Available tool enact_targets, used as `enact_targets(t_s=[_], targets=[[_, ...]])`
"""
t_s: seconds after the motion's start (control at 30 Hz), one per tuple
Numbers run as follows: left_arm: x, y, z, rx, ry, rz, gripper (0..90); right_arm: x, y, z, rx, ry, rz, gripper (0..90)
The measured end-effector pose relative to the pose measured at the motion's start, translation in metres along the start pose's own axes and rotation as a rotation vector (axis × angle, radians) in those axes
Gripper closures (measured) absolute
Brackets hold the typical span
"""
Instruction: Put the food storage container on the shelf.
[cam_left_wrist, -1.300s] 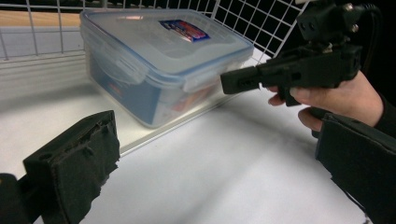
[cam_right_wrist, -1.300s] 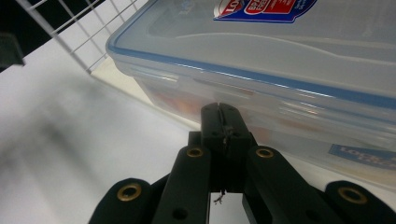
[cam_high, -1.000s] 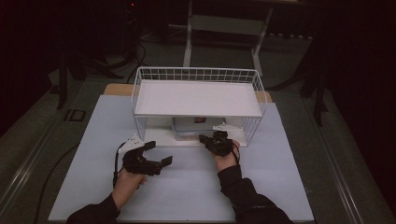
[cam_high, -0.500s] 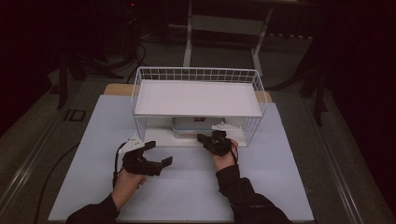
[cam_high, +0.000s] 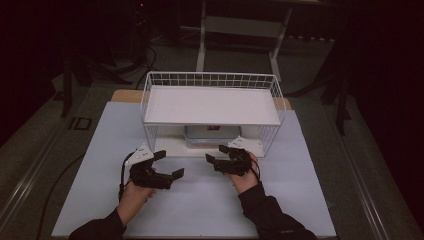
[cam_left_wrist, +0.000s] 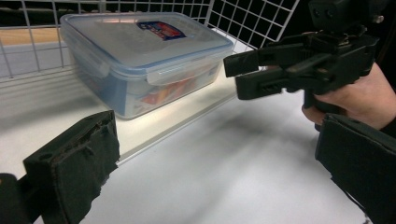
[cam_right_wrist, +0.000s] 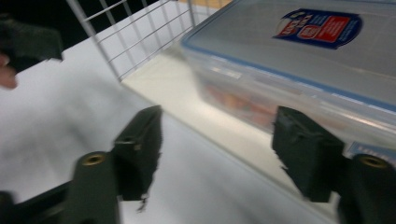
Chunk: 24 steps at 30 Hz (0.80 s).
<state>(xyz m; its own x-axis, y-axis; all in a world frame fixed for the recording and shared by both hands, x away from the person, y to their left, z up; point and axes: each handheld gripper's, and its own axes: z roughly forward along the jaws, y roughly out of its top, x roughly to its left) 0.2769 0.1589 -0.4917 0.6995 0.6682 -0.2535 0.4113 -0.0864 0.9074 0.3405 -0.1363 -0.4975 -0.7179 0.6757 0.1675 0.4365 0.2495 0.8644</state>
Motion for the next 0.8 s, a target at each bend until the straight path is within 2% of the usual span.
enact_targets(t_s=[0.1, 0.17, 0.3, 0.8], targets=[[-0.004, 0.002, -0.003, 0.004, -0.005, 0.021, 0.0, 0.001, -0.002, -0.010, -0.005, 0.045, 0.017, 22.6], [-0.004, 0.002, -0.003, 0.004, -0.005, 0.021, 0.0, 0.001, -0.003, -0.012, -0.009, 0.055, 0.027, 22.6], [-0.006, 0.001, -0.010, 0.007, -0.008, 0.031, 0.0, 0.000, -0.006, -0.024, -0.010, 0.066, 0.027, 15.1], [-0.004, -0.003, -0.031, 0.013, 0.000, 0.030, 0.0, -0.002, -0.027, -0.071, -0.033, 0.019, 0.021, 15.1]])
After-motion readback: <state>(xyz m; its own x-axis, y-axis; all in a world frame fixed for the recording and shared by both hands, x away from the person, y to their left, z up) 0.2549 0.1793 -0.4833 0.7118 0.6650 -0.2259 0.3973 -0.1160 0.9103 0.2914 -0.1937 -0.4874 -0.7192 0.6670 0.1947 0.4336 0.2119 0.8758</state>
